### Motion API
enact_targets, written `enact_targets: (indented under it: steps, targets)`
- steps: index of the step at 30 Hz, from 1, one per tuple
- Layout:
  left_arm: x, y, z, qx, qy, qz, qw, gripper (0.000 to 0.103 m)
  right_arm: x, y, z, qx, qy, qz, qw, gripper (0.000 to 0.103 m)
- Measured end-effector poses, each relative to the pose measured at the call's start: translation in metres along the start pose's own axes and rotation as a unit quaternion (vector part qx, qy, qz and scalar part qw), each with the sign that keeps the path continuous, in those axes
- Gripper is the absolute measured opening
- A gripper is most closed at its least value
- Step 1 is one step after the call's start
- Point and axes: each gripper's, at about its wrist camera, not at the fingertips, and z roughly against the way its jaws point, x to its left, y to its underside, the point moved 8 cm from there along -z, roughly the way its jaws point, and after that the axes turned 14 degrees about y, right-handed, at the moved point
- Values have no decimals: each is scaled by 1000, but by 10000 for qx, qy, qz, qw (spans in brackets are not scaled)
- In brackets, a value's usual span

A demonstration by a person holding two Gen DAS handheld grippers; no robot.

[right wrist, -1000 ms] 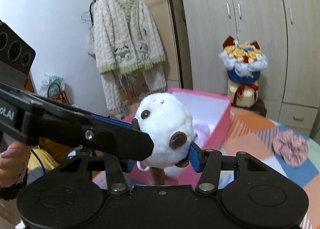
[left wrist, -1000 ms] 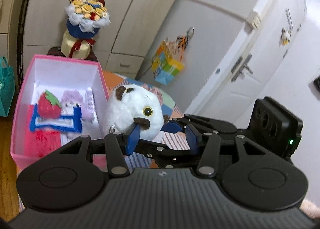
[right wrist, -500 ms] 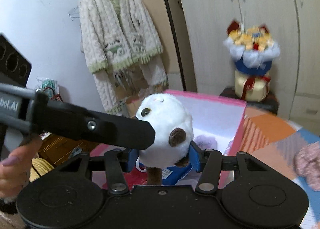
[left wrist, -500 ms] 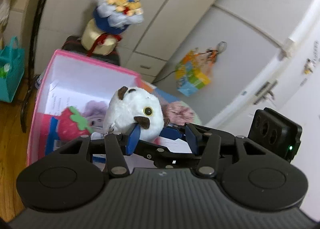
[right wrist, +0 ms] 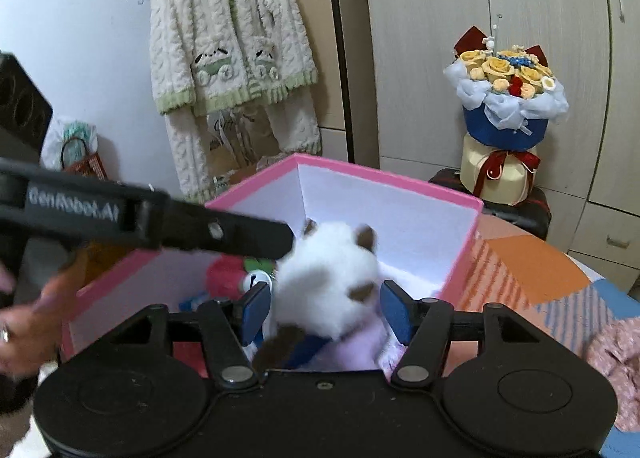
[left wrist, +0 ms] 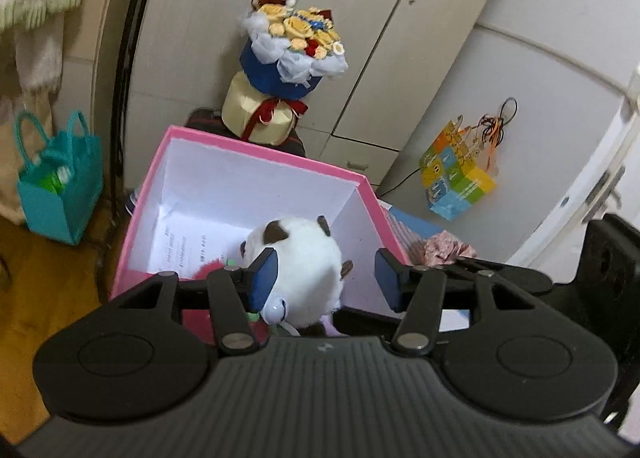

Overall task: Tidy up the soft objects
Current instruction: 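Lower the cat plush into the box and open the left gripper, then move the right gripper to the pink floral cloth and grasp it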

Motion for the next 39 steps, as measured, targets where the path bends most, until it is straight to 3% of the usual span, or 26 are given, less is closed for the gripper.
enact_targets:
  steps: [4,7,12,14,16,21,32,39]
  targets:
    - [-22,3,16,-35,-466,-658,9967,63,-6,4,27,-172,-41,58,9998,66]
    - [-45,7,27,57,-544,-1014,9933,64,-12,6,52,-307,-95,5,9995,66]
    - [-81,15,40,333,-341,-1092,9929,64,-25,15,93,-494,115,138,9986,68]
    - [-96,21,46,478,-145,-1036,9934,64,-32,22,111,-544,217,210,9981,75]
    - [-112,27,51,603,72,-988,9933,65,-42,33,128,-609,309,246,9974,77]
    - [-151,51,49,803,201,-1241,9888,65,-77,66,157,-496,651,115,9966,78]
    - [-213,81,-16,1077,590,-1351,9832,65,-146,113,191,-422,1143,-207,9923,82]
    - [-218,82,-74,701,465,-1145,9898,65,-169,119,172,-455,1298,107,9904,82]
